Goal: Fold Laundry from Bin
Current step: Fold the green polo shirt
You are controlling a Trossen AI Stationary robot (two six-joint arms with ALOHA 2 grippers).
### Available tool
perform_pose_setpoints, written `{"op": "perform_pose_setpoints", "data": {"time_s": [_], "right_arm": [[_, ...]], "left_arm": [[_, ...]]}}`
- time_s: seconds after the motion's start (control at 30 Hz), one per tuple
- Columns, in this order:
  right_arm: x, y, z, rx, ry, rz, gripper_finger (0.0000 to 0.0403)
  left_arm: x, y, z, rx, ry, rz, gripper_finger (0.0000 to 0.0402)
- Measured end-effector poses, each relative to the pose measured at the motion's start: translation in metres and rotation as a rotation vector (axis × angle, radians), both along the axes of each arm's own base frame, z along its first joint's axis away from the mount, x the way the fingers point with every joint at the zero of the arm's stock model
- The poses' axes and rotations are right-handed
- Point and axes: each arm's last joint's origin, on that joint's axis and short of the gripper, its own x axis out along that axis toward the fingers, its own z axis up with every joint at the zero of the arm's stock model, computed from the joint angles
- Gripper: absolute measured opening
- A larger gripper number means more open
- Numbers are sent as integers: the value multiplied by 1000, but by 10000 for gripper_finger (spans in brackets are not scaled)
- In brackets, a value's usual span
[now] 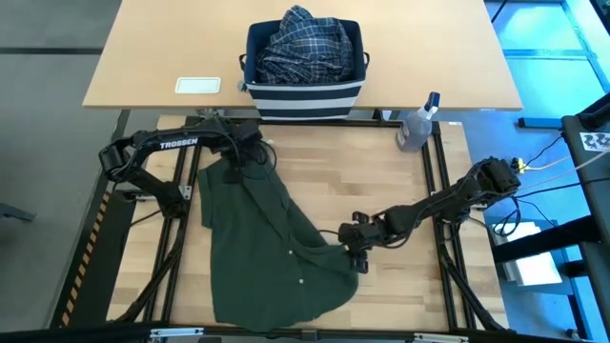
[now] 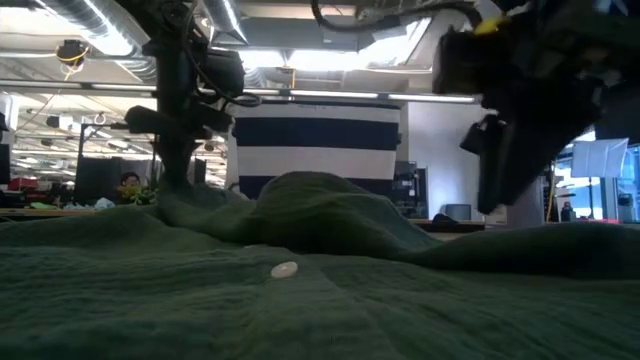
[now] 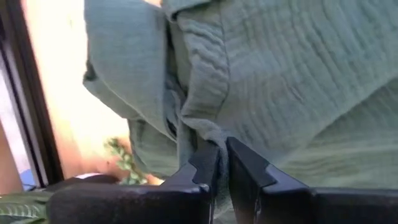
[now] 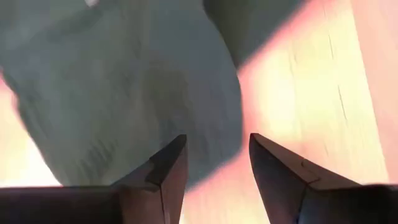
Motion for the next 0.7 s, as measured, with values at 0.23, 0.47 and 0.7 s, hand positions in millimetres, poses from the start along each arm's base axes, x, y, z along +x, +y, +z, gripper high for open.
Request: {"op": "perform_pose_setpoints", "data": {"time_s": [0.23,0.47,0.7], "right_arm": [[16,24,8,10,-271,156,162],[31,26,-18,37,-266,234,80],[36,22,-23,84,-263,258,11]], "left_arm": [[4,2,1,25,-34,-14,29],[9,6,2,60,-88,-16,29],[17,11,5,107,-183,29,29]]}}
